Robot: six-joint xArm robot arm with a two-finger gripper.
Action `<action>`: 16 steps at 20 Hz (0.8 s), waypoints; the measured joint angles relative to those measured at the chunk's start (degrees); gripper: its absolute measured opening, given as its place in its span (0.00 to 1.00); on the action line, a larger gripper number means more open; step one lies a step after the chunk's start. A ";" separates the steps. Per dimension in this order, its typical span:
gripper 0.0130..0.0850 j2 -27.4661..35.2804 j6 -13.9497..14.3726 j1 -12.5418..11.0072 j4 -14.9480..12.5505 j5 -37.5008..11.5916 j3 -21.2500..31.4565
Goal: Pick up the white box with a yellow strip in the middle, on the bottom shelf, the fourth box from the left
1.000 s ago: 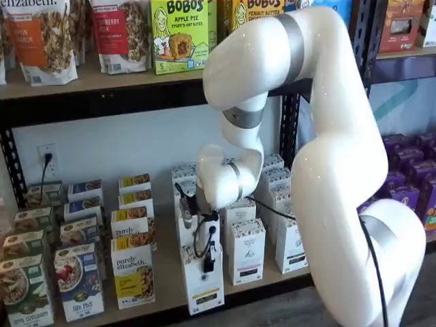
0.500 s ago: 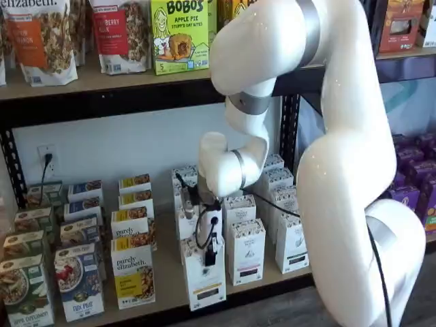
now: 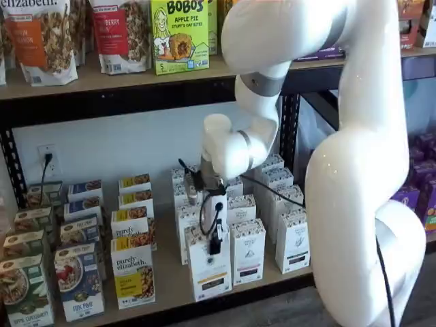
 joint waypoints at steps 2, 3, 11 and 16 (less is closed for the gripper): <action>0.50 -1.76 0.13 -0.22 -0.36 0.71 1.11; 0.50 -2.63 0.27 -0.34 -0.64 0.86 1.74; 0.50 -8.91 0.36 -0.99 -1.40 3.40 5.35; 0.50 -13.52 -0.84 -1.46 -0.48 5.45 7.30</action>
